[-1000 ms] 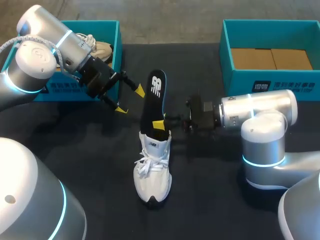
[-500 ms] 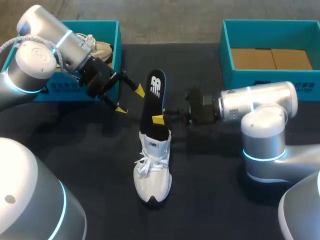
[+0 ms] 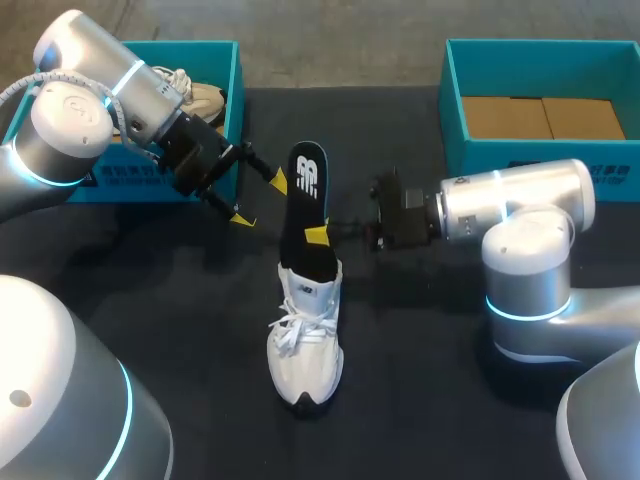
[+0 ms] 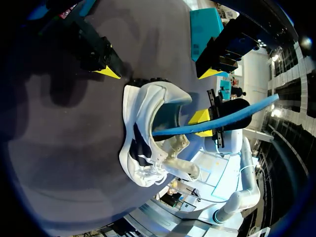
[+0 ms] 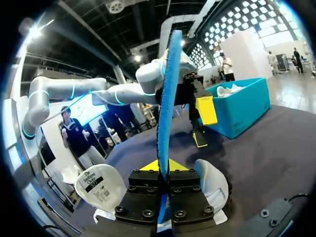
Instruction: Take the shoe out of the shoebox, open the shoe tongue, remove and reinsert the insole, then place the shoe into the shoebox
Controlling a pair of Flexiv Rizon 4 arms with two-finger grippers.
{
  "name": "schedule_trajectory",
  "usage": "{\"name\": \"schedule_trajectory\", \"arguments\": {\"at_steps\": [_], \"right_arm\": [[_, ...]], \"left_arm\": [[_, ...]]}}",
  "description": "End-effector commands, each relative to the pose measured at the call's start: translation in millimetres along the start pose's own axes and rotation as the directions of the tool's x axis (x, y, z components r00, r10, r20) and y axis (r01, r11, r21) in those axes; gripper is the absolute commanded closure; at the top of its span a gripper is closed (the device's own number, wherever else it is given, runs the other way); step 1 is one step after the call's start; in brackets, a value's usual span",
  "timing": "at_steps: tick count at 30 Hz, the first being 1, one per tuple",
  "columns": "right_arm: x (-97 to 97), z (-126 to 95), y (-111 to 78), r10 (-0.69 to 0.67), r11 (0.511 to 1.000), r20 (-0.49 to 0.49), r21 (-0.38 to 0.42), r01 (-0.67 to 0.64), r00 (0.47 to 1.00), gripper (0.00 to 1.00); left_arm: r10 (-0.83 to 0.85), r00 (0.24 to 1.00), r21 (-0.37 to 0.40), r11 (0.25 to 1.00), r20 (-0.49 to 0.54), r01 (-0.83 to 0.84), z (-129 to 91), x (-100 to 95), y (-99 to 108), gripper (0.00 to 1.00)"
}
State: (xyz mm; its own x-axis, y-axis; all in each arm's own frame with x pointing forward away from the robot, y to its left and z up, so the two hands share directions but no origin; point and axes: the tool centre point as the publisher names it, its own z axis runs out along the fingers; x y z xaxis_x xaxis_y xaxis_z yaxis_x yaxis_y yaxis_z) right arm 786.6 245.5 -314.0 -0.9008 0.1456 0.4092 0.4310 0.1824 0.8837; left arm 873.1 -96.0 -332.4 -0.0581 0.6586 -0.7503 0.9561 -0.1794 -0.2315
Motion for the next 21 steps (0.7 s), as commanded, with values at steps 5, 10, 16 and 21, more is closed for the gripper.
{"name": "schedule_trajectory", "arguments": {"at_steps": [5,10,16,21], "right_arm": [[-3.5,4,-5.5,0.017,1.000,-0.001,0.004,-0.017,1.000,1.00],[-6.3,4,-10.7,0.038,0.999,-0.001,0.002,-0.038,0.999,1.00],[-6.6,5,-19.6,0.067,0.998,-0.003,0.001,-0.067,0.998,1.00],[-3.1,5,-25.5,0.086,0.996,-0.002,0.002,-0.086,0.996,1.00]], "left_arm": [[0.000,1.000,0.000,1.000,-0.003,0.000,0,-0.5,0,0.00],[0.000,1.000,0.000,1.000,-0.003,0.000,0,-0.5,0,0.00],[0.000,1.000,0.000,1.000,-0.003,0.000,0,-0.5,0,0.00],[0.000,1.000,0.000,1.000,-0.003,0.000,0,-0.5,0,0.00]]}}
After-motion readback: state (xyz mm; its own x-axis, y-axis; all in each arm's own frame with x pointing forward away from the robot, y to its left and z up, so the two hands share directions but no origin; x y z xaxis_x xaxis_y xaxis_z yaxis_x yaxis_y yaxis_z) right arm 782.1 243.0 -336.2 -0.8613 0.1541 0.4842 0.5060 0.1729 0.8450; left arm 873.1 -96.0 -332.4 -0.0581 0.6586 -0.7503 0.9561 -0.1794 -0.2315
